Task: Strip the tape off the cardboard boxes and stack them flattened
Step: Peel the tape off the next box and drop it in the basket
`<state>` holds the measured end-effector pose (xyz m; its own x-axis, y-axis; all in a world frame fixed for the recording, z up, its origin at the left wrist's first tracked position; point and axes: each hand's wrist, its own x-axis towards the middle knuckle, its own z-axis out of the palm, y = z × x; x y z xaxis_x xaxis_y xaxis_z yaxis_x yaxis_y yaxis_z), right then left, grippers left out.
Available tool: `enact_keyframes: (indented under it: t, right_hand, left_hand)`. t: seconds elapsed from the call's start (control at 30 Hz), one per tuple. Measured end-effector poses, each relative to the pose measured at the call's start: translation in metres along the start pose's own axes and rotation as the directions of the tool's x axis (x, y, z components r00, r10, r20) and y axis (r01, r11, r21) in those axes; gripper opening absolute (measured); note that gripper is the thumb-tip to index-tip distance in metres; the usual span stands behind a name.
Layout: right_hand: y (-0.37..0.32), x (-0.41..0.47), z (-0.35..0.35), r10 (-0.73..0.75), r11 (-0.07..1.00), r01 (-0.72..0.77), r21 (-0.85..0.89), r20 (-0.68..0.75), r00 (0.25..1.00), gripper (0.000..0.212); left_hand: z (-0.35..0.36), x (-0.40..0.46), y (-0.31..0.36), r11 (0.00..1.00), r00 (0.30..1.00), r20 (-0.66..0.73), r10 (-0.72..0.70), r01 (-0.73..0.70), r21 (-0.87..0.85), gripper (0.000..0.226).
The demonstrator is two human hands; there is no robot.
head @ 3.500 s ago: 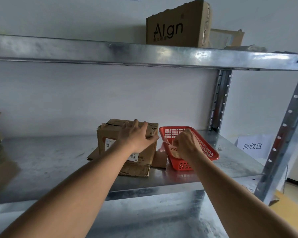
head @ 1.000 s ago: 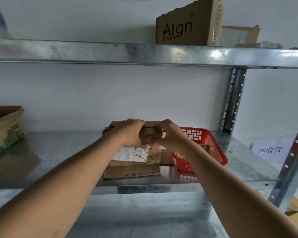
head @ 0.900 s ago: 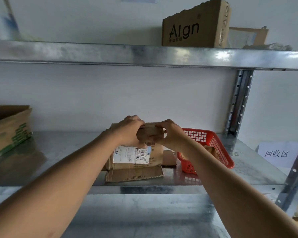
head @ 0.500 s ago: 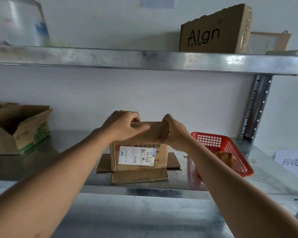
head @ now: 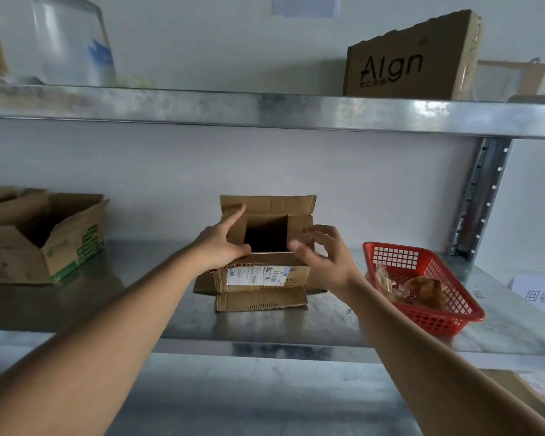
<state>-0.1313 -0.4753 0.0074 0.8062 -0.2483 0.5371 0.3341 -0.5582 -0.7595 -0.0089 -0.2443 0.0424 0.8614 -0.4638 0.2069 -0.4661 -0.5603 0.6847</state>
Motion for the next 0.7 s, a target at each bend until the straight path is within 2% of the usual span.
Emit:
enact_keyframes:
  t: [0.03,0.07,0.13,0.17,0.23,0.3,0.4,0.5,0.6,0.7]
  right_hand:
    - [0.0,-0.001,0.0,0.042,0.996,-0.041,0.077,-0.014,0.999,0.051]
    - [0.0,-0.001,0.001,0.066,0.995,-0.063,0.081,-0.031,0.997,0.047]
    - [0.001,0.003,0.003,0.092,0.991,-0.1,-0.087,-0.084,0.992,0.022]
    - [0.001,0.006,0.004,0.11,0.978,-0.126,-0.164,-0.106,0.988,0.023]
    - [0.002,0.01,0.007,0.14,0.961,-0.176,-0.215,-0.171,0.975,0.048]
    - [0.0,0.012,0.01,0.135,0.945,-0.191,-0.265,-0.214,0.967,0.072]
    - [-0.005,0.015,0.014,0.133,0.901,-0.214,-0.378,-0.229,0.964,0.085]
    - [-0.011,0.016,0.012,0.13,0.926,-0.21,-0.312,-0.26,0.957,0.063]
    - [-0.011,0.012,0.01,0.114,0.975,-0.166,-0.149,-0.306,0.945,0.029]
    - [-0.012,0.009,0.004,0.091,0.987,-0.132,-0.092,-0.356,0.93,0.023]
  left_hand:
    - [0.001,-0.001,0.0,0.999,1.0,-0.009,0.022,-0.022,0.046,0.094]
    - [0.003,-0.003,0.001,0.995,0.999,-0.022,0.04,-0.038,0.088,0.096]
    - [0.009,-0.006,0.001,0.985,0.993,-0.068,0.094,-0.083,0.15,0.1]
    - [0.012,-0.007,0.002,0.979,0.987,-0.097,0.125,-0.107,0.173,0.102]
    - [0.017,-0.01,0.004,0.967,0.973,-0.148,0.178,-0.146,0.209,0.108]
    - [0.022,-0.011,0.005,0.962,0.953,-0.2,0.229,-0.191,0.193,0.102]
    - [0.026,-0.013,0.006,0.962,0.906,-0.322,0.273,-0.255,0.098,0.079]
    - [0.021,-0.009,0.002,0.97,0.889,-0.403,0.216,-0.243,-0.015,0.068]
    - [0.011,-0.005,-0.007,0.936,0.934,-0.333,0.133,-0.229,-0.269,0.069]
    - [0.004,-0.006,-0.019,0.767,0.992,-0.124,-0.031,-0.056,-0.639,0.07]
